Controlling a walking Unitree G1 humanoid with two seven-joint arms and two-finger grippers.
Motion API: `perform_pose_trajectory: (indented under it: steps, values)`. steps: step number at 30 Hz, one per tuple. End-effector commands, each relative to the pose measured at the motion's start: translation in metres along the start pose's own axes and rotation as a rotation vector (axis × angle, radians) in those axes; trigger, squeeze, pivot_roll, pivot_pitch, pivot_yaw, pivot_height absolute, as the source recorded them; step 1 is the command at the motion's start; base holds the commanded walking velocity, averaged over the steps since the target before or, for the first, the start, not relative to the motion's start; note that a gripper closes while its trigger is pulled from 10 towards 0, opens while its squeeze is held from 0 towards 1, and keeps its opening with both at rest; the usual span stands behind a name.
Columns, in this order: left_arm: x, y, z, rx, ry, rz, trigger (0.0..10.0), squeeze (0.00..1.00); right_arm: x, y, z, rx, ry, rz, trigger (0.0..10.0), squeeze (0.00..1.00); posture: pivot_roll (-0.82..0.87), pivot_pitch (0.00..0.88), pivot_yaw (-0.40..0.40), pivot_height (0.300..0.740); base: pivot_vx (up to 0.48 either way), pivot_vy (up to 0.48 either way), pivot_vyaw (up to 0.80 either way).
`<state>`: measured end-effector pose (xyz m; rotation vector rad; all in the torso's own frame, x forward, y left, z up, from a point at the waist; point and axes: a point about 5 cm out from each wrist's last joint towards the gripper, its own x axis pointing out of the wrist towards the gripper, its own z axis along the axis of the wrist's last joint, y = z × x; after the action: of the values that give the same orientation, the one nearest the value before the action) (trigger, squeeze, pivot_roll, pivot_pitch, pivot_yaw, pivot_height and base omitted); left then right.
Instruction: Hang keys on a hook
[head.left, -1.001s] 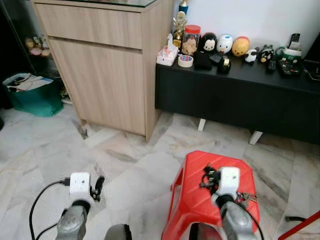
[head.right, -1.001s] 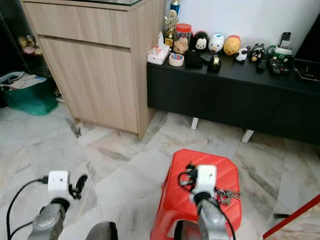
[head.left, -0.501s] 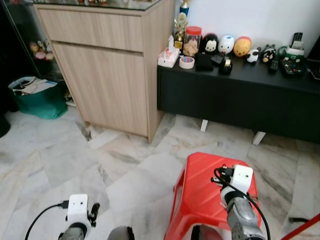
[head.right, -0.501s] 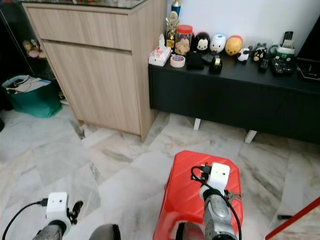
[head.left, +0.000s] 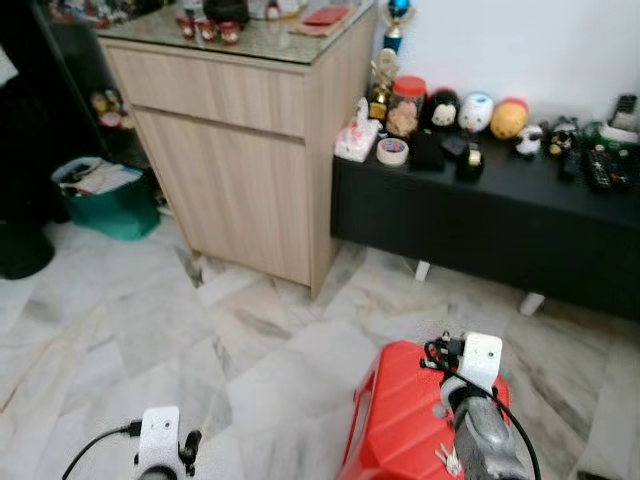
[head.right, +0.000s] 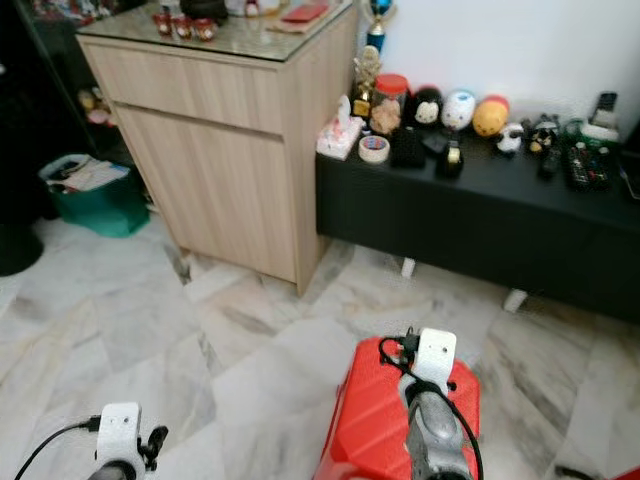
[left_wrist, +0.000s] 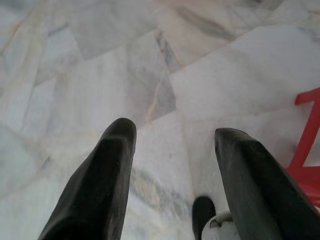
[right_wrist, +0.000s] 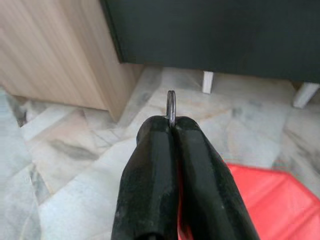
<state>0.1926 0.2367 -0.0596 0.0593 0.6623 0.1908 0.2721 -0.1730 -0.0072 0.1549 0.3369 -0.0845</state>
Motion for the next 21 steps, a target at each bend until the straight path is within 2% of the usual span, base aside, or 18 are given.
perform_pose_trajectory:
  steps: [1,4,16,21]
  values:
    - [-0.006,-0.001,-0.019,-0.004,0.084,0.01,10.0,0.0,-0.002,-0.003,-0.006,-0.01,0.024,-0.032,10.0,0.0,0.08,0.0,-0.059,0.74,0.0,0.0,0.0]
    - [-0.009,-0.004,-0.024,0.028,0.098,-0.004,10.0,0.0,-0.003,-0.004,-0.009,-0.015,0.04,-0.043,10.0,0.0,0.08,0.0,-0.061,0.74,0.0,0.0,0.0]
    - [-0.015,-0.01,-0.036,0.007,0.127,-0.018,10.0,0.0,-0.005,-0.003,-0.014,-0.022,0.057,-0.034,10.0,0.0,0.09,0.0,-0.075,0.74,0.0,0.0,0.0]
    - [-0.015,-0.011,-0.037,0.011,0.124,-0.028,10.0,0.0,-0.005,-0.003,-0.014,-0.008,0.059,-0.035,10.0,0.0,0.08,0.0,-0.065,0.74,-0.255,0.0,0.0]
